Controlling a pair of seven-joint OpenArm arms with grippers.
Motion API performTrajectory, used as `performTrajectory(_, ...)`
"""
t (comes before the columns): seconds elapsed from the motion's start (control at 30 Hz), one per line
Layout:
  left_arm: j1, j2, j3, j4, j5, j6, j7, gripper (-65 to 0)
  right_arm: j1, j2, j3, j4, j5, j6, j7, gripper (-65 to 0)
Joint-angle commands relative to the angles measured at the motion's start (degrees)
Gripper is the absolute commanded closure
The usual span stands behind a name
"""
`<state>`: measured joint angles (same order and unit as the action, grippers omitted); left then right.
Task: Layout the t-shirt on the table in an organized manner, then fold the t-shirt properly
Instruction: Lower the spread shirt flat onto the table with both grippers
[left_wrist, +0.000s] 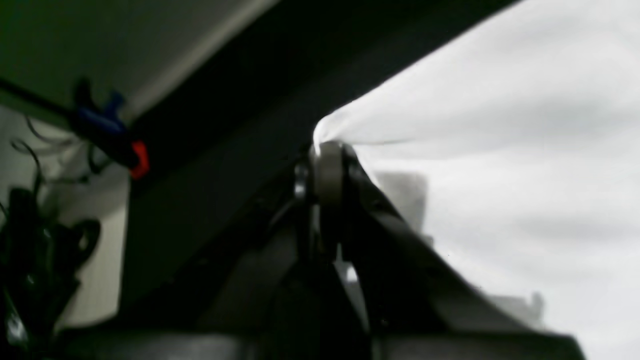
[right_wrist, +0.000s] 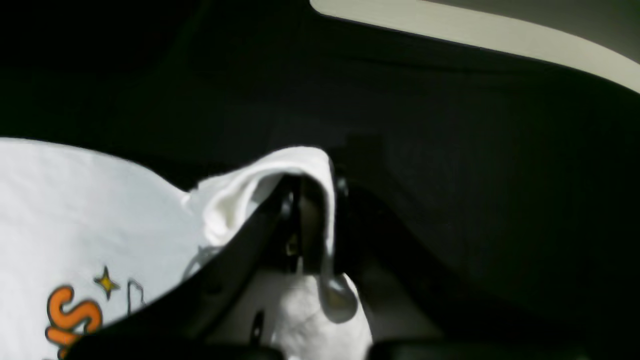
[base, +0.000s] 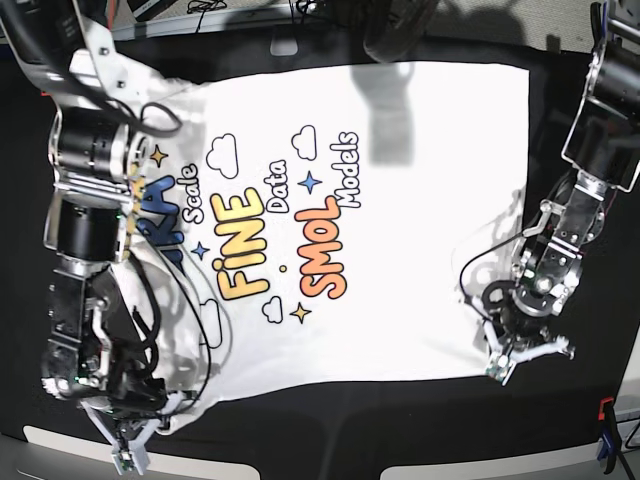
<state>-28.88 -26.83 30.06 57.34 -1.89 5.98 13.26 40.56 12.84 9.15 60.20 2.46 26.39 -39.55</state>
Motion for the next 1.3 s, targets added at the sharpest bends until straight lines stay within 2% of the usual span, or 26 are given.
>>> performTrajectory(0.0, -3.0, -0.5, -0.4, -0.5, 0.2, 1.4, -2.6, 0.0, 2.8, 0.3, 0.2, 0.2, -0.4, -0.9, 2.7, 0.0)
performTrajectory(0.17, -6.2, -0.5, -0.4, -5.4, 0.1, 1.1, -4.2, 0.0, 7.1, 0.2, 0.2, -8.2, -3.9, -2.7, 6.9, 0.0)
performTrajectory(0.27, -7.9, -0.5, -0.4, -6.0, -0.2, 0.8, -6.0, 0.0, 10.6, 0.1, 0.2, -14.7, -4.0, -3.6, 9.1, 0.0)
performTrajectory(0.33, -8.9, -0.5, -0.4, -6.0, -0.2, -0.7, -6.8, 0.0, 12.5, 0.0, 0.2, -19.0, -4.5, -4.5, 10.7, 0.0)
performTrajectory(0.4, -9.6, -0.3, -0.4, -6.2, -0.1, -2.6, -7.0, 0.0, 13.9, -0.3, 0.2, -22.7, -6.6, -6.6, 11.8, 0.0)
performTrajectory(0.5, -10.6, 0.5, -0.4, -7.3, -0.1, -3.0, -7.5, 0.0, 14.9, -0.6, 0.2, -25.3, -8.5, -9.5, 13.0, 0.0)
performTrajectory(0.77, -10.8, 1.2, -0.4, -8.9, -0.1, -3.2, -10.3, 0.0, 15.0, -0.7, 0.2, -25.3, -8.4, -9.7, 13.8, 0.0)
performTrajectory(1.0, -11.1, 1.2, -0.4, -8.8, -0.1, -3.2, -10.3, 0.0, 15.0, -0.9, 0.2, -25.3, -8.3, -9.7, 14.1, 0.0)
performTrajectory(1.03, -11.1, 1.2, -0.4, -8.9, -0.1, -3.2, -10.2, 0.0, 15.0, -0.9, 0.2, -25.3, -8.3, -9.7, 14.1, -1.5)
performTrajectory(1.17, -11.1, 1.2, -0.4, -8.8, -0.1, -3.2, -10.0, 0.0, 15.0, -0.9, 0.2, -25.3, -8.5, -9.7, 16.3, -18.2)
performTrajectory(1.27, -11.1, 1.2, -0.4, -8.9, -0.1, -3.2, -9.9, 0.0, 15.0, -0.9, 0.2, -25.3, -8.5, -9.7, 17.8, -22.3)
